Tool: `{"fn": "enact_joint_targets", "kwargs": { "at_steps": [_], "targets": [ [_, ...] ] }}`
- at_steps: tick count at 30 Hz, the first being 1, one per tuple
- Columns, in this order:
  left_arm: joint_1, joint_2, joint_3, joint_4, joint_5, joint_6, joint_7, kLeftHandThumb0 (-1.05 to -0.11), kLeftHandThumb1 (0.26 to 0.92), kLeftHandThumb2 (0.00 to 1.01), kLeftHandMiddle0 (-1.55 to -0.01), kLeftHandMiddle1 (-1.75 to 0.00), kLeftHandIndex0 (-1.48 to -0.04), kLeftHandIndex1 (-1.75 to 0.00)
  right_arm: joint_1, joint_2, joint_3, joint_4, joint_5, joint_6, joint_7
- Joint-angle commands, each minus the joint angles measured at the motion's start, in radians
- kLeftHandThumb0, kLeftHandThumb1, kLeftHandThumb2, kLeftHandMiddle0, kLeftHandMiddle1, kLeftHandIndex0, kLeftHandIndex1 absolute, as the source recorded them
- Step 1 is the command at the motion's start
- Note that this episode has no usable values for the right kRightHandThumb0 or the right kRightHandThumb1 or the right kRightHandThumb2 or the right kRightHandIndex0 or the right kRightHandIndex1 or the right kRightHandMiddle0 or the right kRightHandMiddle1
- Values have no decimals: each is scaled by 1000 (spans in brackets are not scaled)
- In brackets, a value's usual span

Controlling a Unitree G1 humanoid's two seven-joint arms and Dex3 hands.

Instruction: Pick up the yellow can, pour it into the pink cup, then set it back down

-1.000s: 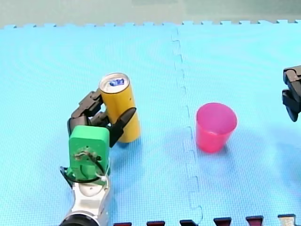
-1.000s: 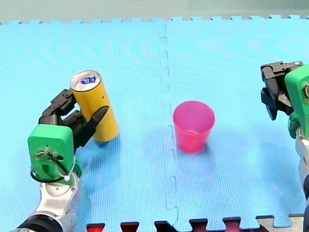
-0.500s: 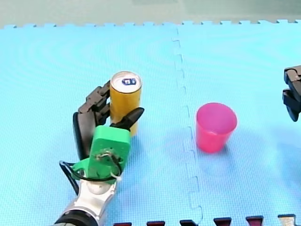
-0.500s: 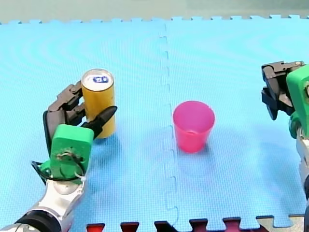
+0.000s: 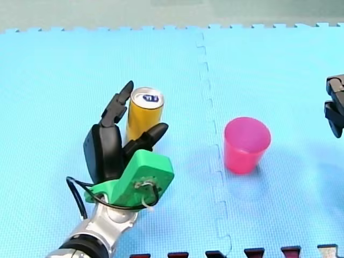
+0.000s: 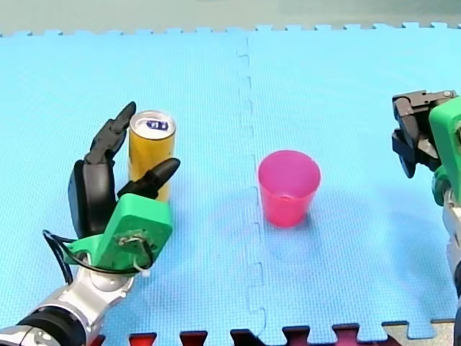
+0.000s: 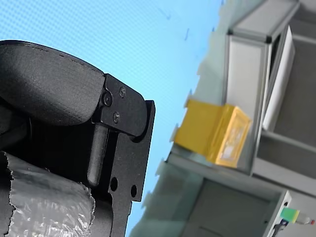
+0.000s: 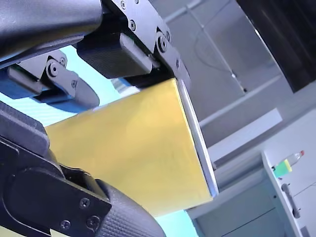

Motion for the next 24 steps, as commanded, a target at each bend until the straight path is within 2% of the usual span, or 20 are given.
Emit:
{"fn": "enact_joint_targets", "kwargs": {
  "at_steps": [1,9,24],
  "targets": [
    [-5,-3,5,2,-12,9,-13,-1018,806,1,-443,0,-402,0,-1,-6,-1,-1,0,-4,-3],
    [-8,-8,26,3,-52,14,-62,-1048,844,15,-421,0,-363,0,-2,-8,2,-1,-2,-4,-5],
    [-2,-18,74,2,-126,-24,-183,-1048,863,12,-381,0,-316,0,-6,-9,7,0,-5,4,-9]
  ]
}}
